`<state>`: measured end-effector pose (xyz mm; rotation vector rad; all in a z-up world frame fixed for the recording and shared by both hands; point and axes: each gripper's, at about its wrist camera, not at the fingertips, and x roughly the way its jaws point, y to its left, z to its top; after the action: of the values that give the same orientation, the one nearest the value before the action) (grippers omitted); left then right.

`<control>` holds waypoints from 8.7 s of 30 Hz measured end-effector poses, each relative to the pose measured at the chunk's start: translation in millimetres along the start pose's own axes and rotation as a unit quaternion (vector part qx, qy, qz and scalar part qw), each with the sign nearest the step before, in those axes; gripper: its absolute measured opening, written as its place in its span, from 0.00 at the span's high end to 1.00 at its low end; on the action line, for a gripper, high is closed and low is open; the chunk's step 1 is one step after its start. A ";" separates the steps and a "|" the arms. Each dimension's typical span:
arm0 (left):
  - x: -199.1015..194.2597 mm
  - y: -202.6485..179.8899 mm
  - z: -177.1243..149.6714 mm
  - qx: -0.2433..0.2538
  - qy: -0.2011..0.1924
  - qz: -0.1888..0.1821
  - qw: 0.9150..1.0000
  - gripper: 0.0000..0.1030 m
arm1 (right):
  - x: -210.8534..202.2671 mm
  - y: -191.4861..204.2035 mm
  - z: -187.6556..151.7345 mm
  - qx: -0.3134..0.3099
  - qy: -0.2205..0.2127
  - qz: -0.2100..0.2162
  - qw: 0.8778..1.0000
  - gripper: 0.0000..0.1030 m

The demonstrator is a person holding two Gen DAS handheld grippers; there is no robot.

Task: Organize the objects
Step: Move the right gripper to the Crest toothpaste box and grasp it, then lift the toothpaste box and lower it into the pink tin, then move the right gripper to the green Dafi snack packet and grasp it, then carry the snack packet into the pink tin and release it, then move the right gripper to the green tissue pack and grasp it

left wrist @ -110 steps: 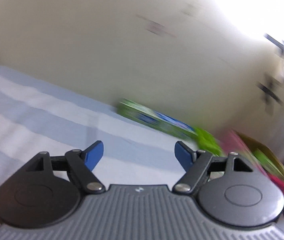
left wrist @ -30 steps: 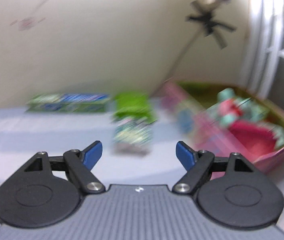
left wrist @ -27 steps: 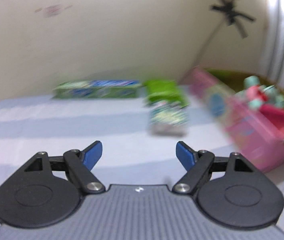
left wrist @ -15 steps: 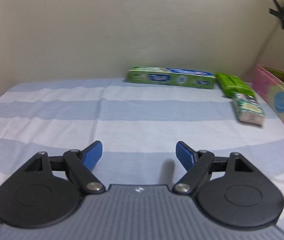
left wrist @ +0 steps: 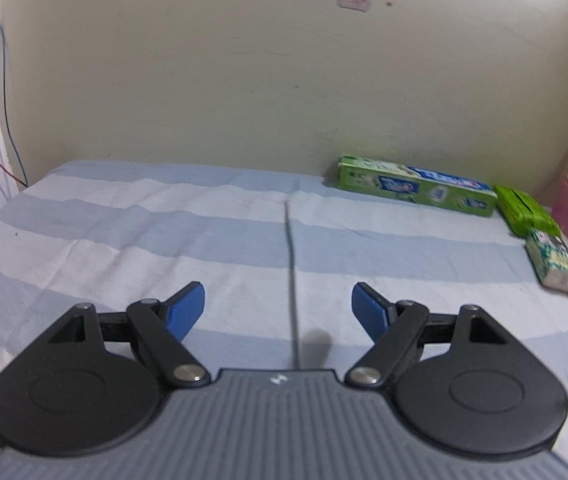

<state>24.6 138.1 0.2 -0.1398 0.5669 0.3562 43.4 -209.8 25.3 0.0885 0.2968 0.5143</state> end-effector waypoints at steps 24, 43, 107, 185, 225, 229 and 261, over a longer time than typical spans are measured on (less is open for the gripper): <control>16.7 26.1 -3.6 -0.062 0.016 -0.051 0.997 0.12 | 287.4 -16.1 57.3 0.030 0.169 -0.025 0.985 0.01; 18.2 30.3 -2.8 -0.077 0.014 -0.058 0.995 0.12 | 283.1 21.4 17.3 -0.077 0.302 0.189 0.931 0.10; 1.1 -282.5 53.5 0.060 -0.004 -0.317 0.947 0.19 | -42.3 -135.1 3.9 0.032 -0.019 -0.117 0.992 0.27; 13.9 -29.2 18.6 -0.044 0.027 -0.277 0.960 0.19 | 100.7 75.3 -23.4 -0.334 0.273 0.238 0.870 0.16; -82.8 -339.1 35.7 0.181 0.014 -0.442 0.879 0.28 | -98.0 -156.2 25.7 -0.060 0.035 -0.051 0.996 0.47; -66.1 -390.4 29.2 0.192 0.018 -0.432 0.881 0.26 | -84.7 -196.2 19.8 -0.049 0.037 -0.095 0.994 0.46; -33.7 -143.4 -15.4 0.048 0.015 -0.183 0.982 0.24 | -89.3 -97.0 -26.0 0.008 0.022 -0.036 0.999 0.18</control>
<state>43.2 -8.5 10.3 -0.1541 0.5743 -0.0305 7.2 -338.1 8.2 0.0829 0.3453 0.4429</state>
